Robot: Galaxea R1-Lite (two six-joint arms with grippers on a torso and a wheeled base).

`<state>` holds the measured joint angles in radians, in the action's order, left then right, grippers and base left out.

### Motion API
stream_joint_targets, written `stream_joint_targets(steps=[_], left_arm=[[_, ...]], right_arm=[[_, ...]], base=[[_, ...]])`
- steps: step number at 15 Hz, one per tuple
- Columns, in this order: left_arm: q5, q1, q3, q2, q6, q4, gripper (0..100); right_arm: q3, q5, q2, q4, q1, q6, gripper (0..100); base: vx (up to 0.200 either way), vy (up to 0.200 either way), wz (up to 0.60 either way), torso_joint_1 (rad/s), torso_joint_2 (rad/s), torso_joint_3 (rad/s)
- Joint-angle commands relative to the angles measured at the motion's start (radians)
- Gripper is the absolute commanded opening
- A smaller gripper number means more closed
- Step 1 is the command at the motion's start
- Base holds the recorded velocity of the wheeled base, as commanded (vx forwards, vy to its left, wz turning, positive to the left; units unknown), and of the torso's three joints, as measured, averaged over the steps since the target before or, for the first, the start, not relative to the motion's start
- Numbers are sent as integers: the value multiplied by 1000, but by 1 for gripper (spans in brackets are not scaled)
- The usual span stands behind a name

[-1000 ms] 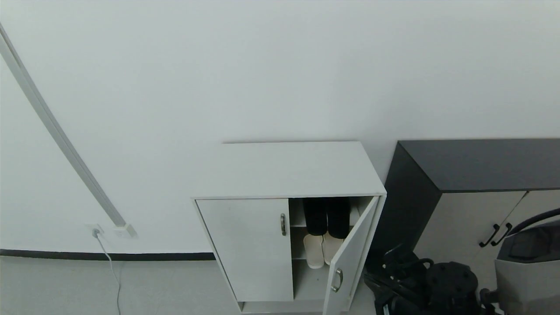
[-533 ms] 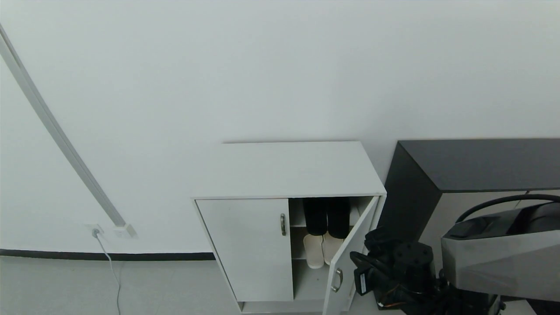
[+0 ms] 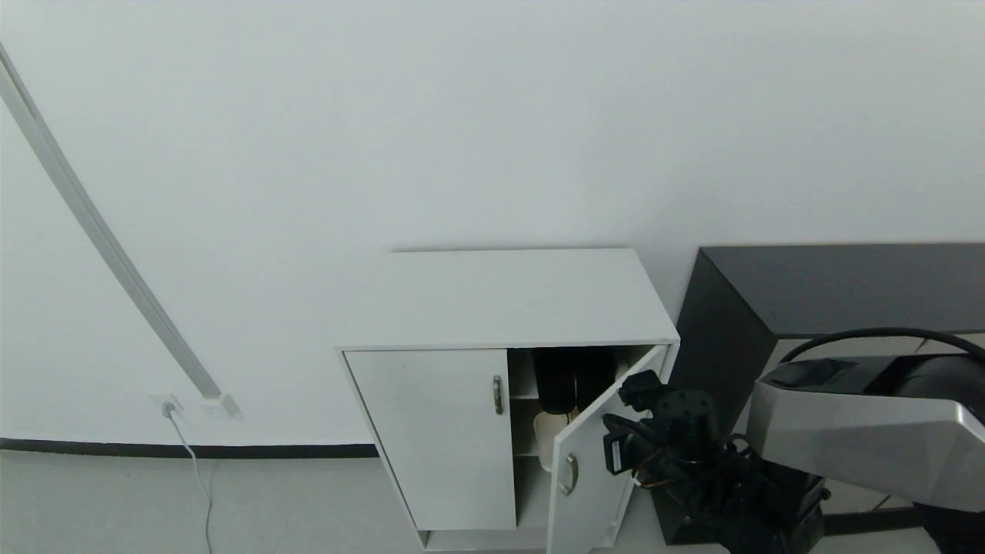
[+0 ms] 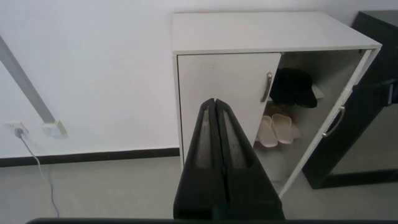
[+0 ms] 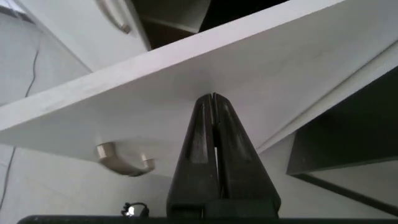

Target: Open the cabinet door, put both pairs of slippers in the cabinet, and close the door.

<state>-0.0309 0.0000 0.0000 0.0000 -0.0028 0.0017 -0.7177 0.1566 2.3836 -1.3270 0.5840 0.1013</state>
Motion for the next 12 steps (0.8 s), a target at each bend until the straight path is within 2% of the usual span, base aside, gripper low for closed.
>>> stream_joint_targets(steps=[1,5,12], left_arm=[[0,0,0,0,0,0,0],[3,0,0,0,0,0,0],[3,0,-2,0,0,0,0]], right_arm=[[-97,0,12,54,-4,0,0],[-235,0,34,178,-7,0,0],[-336,1,71,215,-32,0,0]], base=[[0,0,0,0,0,0],[0,0,0,0,0,0],[0,0,0,0,0,0]])
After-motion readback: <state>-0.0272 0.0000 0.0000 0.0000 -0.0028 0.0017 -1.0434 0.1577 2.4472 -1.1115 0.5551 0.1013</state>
